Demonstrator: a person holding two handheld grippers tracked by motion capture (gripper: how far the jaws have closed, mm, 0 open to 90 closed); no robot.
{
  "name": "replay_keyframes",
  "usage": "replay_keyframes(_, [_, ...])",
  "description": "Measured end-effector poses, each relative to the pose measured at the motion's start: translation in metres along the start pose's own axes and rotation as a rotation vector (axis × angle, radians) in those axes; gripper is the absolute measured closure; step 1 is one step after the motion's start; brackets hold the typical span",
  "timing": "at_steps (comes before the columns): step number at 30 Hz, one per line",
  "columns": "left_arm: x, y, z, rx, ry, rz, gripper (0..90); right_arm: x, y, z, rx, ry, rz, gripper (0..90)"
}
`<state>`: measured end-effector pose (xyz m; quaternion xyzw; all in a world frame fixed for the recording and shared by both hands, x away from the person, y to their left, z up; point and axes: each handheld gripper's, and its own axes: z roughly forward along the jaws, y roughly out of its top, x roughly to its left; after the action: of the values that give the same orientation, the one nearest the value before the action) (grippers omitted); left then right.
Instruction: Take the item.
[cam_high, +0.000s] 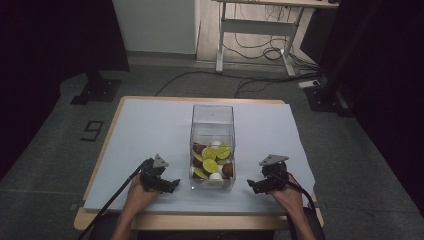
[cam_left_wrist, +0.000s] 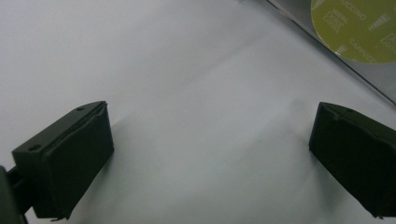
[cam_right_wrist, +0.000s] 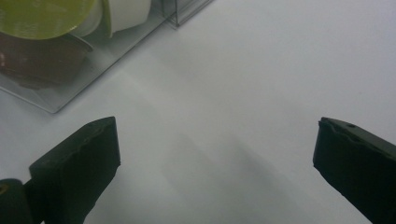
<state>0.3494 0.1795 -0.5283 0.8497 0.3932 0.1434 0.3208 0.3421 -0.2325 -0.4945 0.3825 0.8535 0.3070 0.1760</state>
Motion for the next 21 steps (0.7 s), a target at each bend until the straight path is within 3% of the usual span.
replay_keyframes(9, [0.0, 0.0, 0.0, -0.001, 0.003, 0.0, 0.0, 0.005, 0.007, -0.009, -0.014, 0.059, 0.03, 1.3])
replay_keyframes(14, [0.0, 0.0, 0.0, -0.001, 0.003, 0.001, 0.0, 0.012, 0.017, -0.019, -0.046, 0.102, -0.003, 1.4])
replay_keyframes(21, [-0.001, 0.0, 0.0, -0.001, 0.004, 0.001, 0.0, 0.016, 0.028, -0.028, -0.068, 0.118, -0.033, 1.3])
